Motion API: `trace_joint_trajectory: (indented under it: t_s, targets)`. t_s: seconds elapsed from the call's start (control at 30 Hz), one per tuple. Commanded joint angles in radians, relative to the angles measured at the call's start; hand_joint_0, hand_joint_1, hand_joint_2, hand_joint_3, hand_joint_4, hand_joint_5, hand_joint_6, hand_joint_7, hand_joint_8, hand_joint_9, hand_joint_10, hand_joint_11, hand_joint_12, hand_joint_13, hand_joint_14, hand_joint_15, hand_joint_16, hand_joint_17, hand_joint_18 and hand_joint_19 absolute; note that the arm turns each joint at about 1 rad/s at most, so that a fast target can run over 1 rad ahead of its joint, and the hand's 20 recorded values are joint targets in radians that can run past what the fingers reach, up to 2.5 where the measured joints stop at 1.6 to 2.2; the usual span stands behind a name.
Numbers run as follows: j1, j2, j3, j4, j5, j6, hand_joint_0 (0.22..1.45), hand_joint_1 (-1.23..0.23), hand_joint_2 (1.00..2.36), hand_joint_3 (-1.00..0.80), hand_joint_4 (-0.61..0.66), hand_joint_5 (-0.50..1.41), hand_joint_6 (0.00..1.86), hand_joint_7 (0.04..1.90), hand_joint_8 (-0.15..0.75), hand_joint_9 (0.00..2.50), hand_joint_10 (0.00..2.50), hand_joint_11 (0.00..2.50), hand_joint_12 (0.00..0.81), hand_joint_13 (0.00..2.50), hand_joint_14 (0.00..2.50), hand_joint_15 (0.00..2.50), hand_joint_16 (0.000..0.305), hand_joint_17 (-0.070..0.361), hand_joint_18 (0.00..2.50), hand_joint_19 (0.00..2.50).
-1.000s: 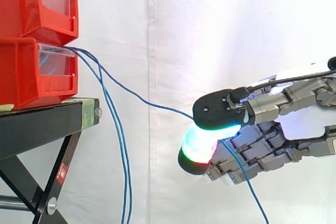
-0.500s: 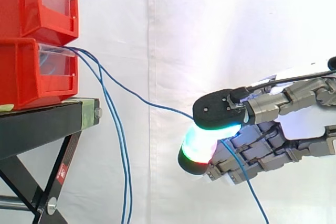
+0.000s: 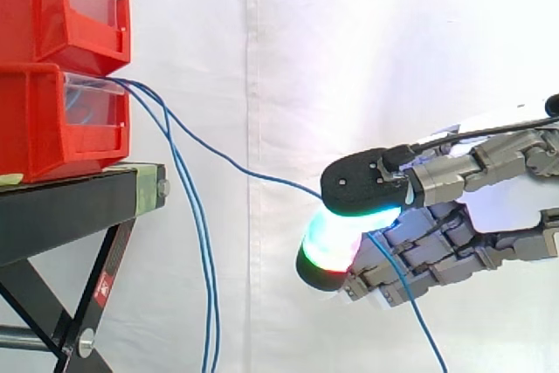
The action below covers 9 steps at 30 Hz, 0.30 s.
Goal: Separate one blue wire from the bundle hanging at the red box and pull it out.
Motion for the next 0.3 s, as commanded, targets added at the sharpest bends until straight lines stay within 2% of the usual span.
trace_joint_trajectory:
  t_s: [0.0,0.27]
  targets:
    - [0.000,0.000,0.000,0.000,0.000,0.000,0.60,-0.79,1.02,-0.16,-0.24,-0.10,0.72,1.13,0.211,0.42,0.01,0.34,0.327,0.06,0.01,0.18,0.046,0.103,0.00,0.24]
    - [-0.001,0.000,0.001,0.000,0.000,0.000,0.60,-0.79,1.02,-0.16,-0.24,-0.10,0.72,1.14,0.213,0.42,0.01,0.34,0.328,0.06,0.01,0.17,0.046,0.103,0.00,0.23]
